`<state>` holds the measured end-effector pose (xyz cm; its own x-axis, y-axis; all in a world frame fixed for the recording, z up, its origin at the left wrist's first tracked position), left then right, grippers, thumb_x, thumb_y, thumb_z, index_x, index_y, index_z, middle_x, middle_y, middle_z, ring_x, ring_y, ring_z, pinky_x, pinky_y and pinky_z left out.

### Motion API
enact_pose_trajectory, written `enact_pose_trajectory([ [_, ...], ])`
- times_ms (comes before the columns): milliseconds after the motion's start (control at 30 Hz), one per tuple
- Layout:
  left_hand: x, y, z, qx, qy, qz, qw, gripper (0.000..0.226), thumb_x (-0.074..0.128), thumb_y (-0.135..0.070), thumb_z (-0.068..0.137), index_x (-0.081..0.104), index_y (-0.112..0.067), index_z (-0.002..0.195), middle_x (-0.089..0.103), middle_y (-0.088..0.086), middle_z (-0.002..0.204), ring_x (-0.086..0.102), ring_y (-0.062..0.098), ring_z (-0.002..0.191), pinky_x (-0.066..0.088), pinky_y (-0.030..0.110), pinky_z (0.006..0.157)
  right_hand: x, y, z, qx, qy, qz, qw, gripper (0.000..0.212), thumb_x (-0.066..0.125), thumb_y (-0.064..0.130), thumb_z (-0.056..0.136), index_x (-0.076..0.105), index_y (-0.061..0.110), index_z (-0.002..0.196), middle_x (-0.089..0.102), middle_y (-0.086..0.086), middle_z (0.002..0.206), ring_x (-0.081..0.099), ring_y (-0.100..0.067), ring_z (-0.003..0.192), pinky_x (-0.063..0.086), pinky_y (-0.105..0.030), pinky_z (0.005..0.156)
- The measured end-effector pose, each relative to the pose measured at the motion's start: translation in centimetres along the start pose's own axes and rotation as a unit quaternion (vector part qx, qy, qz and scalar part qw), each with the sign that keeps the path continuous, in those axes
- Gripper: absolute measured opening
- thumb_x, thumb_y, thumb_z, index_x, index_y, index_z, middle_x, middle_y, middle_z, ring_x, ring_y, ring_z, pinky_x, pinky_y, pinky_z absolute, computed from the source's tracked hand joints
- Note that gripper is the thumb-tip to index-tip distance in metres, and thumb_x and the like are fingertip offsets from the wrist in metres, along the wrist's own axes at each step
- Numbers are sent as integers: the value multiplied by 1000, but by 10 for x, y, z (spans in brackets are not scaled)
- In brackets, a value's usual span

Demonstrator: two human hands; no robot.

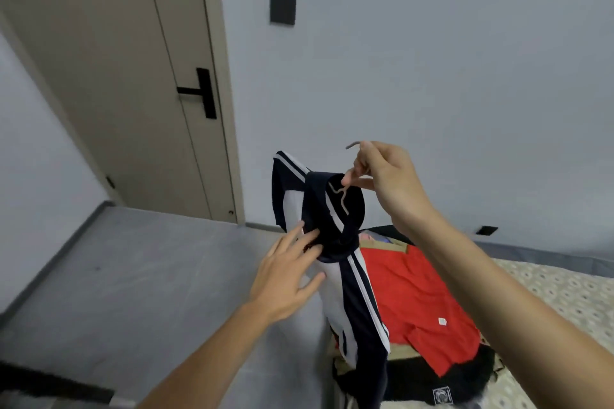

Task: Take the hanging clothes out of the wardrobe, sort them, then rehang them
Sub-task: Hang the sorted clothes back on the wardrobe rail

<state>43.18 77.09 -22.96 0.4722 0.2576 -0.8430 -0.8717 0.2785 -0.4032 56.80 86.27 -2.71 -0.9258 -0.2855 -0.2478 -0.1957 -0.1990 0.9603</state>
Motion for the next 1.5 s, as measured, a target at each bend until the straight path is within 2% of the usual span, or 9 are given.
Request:
enact_pose_trajectory([
  [67,-17,10,-35,-41,1,8,999,49,47,-57,104,58,-29,143,29,-11,168,4,12,161,29,45,125,19,0,-11,-15,14,-4,1000,39,39,17,110,53,5,76,53,-36,74,70,-19,67,64,-44,85],
  [167,-37,17,-89,-95,-8,27,995,50,45,-60,103,57,-32,142,25,-10,170,5,13,161,38,43,118,49,-9,-30,-21,37,-2,999,40,39,18,111,50,6,74,61,-21,68,72,-21,69,65,-42,82],
  [300,-54,12,-161,-151,-28,61,986,43,52,-56,102,59,-30,135,29,-7,168,14,17,160,51,42,108,88,-22,-63,-16,93,37,995,39,38,20,113,52,3,81,69,-33,79,74,-22,74,63,-31,75],
  [600,-113,-21,-319,-265,-47,122,955,46,54,-55,104,60,-24,137,30,-4,168,13,17,161,29,36,123,202,5,-154,-71,258,109,957,41,41,28,114,55,10,79,63,-1,70,78,-25,81,62,-37,75],
  [733,-144,-38,-390,-327,-59,110,937,49,54,-54,105,58,-22,141,25,-6,169,14,15,160,32,38,123,262,29,-206,-91,333,129,929,42,39,28,114,55,4,84,65,-28,80,75,-23,79,62,-43,87],
  [900,-167,-52,-475,-388,-88,89,913,48,55,-55,104,55,-24,142,22,-10,169,17,13,159,43,48,115,330,50,-277,-80,441,137,883,41,40,32,114,54,8,83,66,-1,72,69,-18,80,59,-52,95],
  [1200,-223,-66,-615,-460,-161,72,870,46,52,-56,103,53,-30,140,12,-21,169,4,3,159,40,45,118,438,117,-409,-86,575,162,798,17,51,15,110,58,12,94,59,-2,84,58,-21,85,49,-61,103],
  [1300,-245,-56,-654,-469,-174,76,863,45,52,-58,102,55,-30,137,12,-23,168,6,3,159,44,46,114,476,135,-442,-106,584,149,791,14,49,14,110,58,14,99,60,-3,90,61,-17,87,52,-53,101],
  [1500,-284,-19,-705,-475,-186,101,854,45,52,-59,102,53,-32,139,13,-23,167,6,0,158,41,44,117,545,158,-466,-144,582,155,785,12,59,5,105,65,15,106,66,6,94,71,-19,94,51,-22,79],
])
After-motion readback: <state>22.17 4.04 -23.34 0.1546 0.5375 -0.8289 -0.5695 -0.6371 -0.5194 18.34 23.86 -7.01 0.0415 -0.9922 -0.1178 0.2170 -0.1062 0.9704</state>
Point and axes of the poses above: each hand's wrist, its own z-axis towards the middle knuckle, its own x-axis out of the palm, y = z × x, the point moved 6 cm from there along z, towards the middle knuckle
